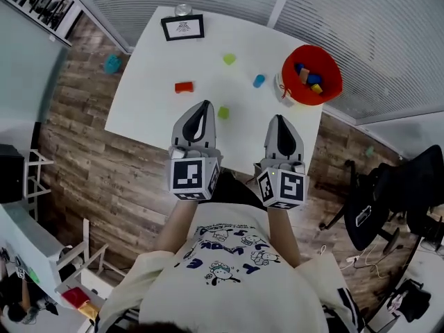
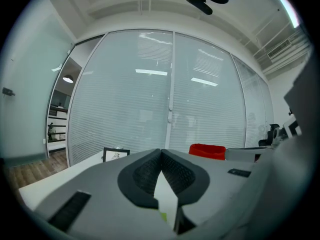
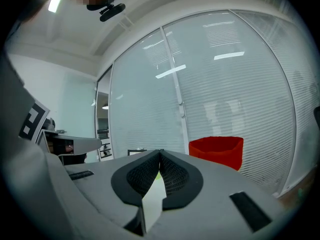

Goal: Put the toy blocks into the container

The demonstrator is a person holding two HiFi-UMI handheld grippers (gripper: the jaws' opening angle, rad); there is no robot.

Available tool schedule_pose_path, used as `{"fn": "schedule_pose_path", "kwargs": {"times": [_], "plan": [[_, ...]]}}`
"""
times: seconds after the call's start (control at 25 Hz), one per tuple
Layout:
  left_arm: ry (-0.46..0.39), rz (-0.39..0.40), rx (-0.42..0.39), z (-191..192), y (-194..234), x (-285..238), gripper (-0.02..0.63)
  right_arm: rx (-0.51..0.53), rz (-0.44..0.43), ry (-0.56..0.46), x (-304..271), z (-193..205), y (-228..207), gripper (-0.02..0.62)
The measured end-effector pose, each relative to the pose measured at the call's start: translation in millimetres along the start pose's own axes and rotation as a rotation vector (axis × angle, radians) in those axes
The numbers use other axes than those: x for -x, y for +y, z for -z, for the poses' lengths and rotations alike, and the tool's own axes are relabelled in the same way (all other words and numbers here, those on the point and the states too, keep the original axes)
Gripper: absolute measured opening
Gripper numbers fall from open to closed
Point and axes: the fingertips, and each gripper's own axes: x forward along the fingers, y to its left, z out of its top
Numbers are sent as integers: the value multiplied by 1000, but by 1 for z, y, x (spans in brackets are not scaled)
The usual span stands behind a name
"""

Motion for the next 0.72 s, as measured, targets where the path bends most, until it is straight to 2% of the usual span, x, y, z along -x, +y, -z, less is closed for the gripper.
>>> {"fn": "schedule_pose_path", "kwargs": {"times": [0.28, 0.72], "plan": [[13, -26, 6, -1, 9, -22, 31, -6, -20, 22, -30, 2, -5, 25], [36, -14, 6, 2, 5, -58, 32, -29, -41, 53, -60, 10, -17, 28]]}}
